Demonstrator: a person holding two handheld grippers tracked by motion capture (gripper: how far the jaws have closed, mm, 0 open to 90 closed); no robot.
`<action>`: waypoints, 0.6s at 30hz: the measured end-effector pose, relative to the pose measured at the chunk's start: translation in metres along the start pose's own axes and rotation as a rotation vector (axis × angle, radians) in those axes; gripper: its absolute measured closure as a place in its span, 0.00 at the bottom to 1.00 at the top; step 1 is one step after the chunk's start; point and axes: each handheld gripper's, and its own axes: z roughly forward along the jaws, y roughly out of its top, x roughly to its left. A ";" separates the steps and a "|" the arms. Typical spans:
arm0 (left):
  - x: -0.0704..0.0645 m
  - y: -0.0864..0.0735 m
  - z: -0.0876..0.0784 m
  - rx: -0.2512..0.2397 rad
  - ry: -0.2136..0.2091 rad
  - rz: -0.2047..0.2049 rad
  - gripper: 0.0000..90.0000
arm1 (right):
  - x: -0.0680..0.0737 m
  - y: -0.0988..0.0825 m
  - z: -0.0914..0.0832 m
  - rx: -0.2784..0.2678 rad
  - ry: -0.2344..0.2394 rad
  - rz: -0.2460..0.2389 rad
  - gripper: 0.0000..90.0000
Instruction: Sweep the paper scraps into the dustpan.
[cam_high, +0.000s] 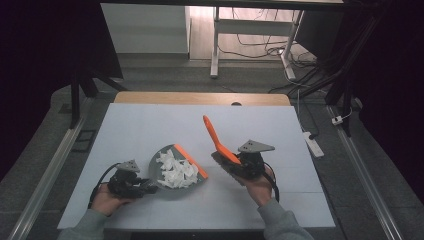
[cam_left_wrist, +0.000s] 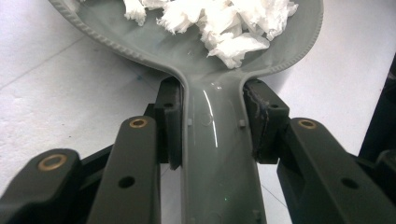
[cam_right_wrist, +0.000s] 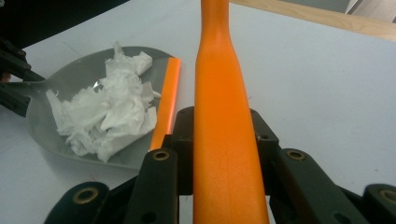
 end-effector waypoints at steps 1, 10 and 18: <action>0.000 0.000 -0.001 -0.005 -0.001 0.002 0.68 | -0.001 0.000 -0.001 -0.001 0.001 -0.003 0.78; -0.001 0.000 -0.009 -0.073 0.004 -0.030 0.68 | -0.011 -0.005 -0.012 -0.011 0.006 -0.017 0.78; -0.003 0.001 -0.015 -0.121 0.022 -0.061 0.68 | -0.019 -0.009 -0.022 -0.015 -0.007 -0.023 0.78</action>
